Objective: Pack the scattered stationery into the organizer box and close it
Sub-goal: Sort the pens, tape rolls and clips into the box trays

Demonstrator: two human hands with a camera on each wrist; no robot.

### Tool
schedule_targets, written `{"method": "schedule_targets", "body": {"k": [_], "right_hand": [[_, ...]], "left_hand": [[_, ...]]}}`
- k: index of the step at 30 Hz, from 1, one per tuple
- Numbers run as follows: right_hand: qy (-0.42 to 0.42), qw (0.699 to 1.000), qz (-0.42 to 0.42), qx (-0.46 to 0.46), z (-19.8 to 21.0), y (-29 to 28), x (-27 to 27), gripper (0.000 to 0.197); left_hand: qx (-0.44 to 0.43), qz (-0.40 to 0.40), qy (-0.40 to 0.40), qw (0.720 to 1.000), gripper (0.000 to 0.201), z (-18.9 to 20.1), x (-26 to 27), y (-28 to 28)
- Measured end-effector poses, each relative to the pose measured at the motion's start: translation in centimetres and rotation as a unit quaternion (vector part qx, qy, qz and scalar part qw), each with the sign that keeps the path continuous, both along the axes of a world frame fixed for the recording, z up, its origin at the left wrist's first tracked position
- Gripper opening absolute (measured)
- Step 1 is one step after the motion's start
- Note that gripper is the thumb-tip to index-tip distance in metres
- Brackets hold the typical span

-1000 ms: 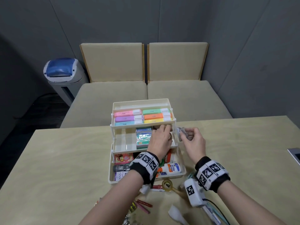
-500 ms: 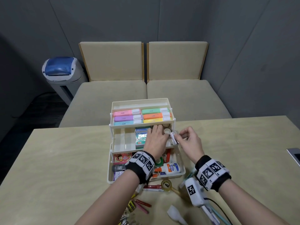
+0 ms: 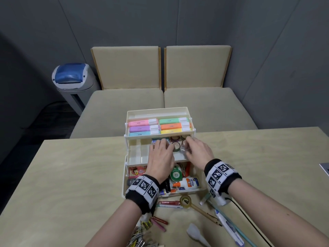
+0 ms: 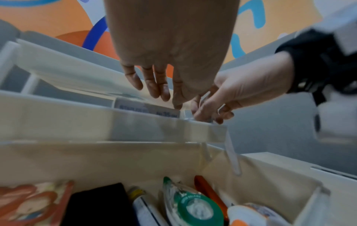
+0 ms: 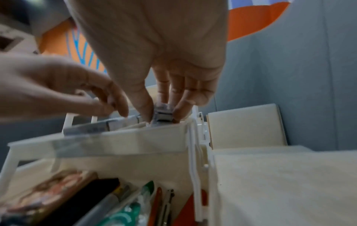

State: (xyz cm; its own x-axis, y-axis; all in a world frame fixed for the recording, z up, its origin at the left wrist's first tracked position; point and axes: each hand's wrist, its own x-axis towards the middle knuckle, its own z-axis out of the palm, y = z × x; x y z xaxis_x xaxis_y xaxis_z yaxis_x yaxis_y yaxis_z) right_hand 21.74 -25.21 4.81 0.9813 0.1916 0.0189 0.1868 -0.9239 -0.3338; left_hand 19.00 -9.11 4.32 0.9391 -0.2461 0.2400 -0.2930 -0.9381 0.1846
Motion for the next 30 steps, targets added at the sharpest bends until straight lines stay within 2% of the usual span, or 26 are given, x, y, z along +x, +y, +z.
{"method": "schedule_targets", "body": {"k": [3,7,11,15,18,19,22,25,27,30], "right_hand": [[-0.022,1.0,0.006,-0.021,-0.6,0.3,-0.8,0.013],[-0.018,0.999,-0.026,0.009,-0.2,0.3,-1.5,0.015],[-0.042,0.995,-0.042,0.077,0.2,-0.6,-4.1,0.009],[-0.039,0.987,-0.067,0.139,-0.8,-2.2,-8.7,0.007],[-0.023,0.978,-0.11,0.177,-2.3,-3.6,-12.2,0.002],[-0.017,0.975,-0.126,0.184,-2.9,-4.1,-13.0,0.002],[0.011,0.968,-0.162,0.193,-4.5,-5.5,-14.6,0.005],[0.027,0.965,-0.178,0.193,-5.3,-6.1,-15.1,0.006],[0.031,0.963,-0.182,0.198,-5.4,-6.0,-15.0,0.007],[0.026,0.957,-0.189,0.217,-5.2,-5.7,-14.6,0.008]], "left_hand": [[-0.016,-0.017,-0.008,1.0,0.006,-0.1,-1.5,0.9],[-0.03,-0.1,-0.002,0.995,0.005,-1.0,-5.4,0.8],[-0.003,-0.208,0.086,0.974,0.002,-4.6,-9.8,-0.9],[0.121,-0.221,0.17,0.953,0.024,-7.1,-10.8,-2.9],[0.153,-0.195,0.212,0.945,0.047,-7.2,-10.6,-4.1],[0.158,-0.193,0.213,0.945,0.045,-7.3,-10.7,-4.4],[0.115,-0.197,0.208,0.951,0.024,-6.9,-10.9,-4.3],[0.036,-0.237,0.176,0.955,0.021,-4.9,-11.1,-3.7],[-0.04,-0.247,0.127,0.96,0.017,-3.0,-10.8,-3.5],[-0.135,-0.155,0.06,0.977,0.016,-0.4,-8.5,-3.1]]}}
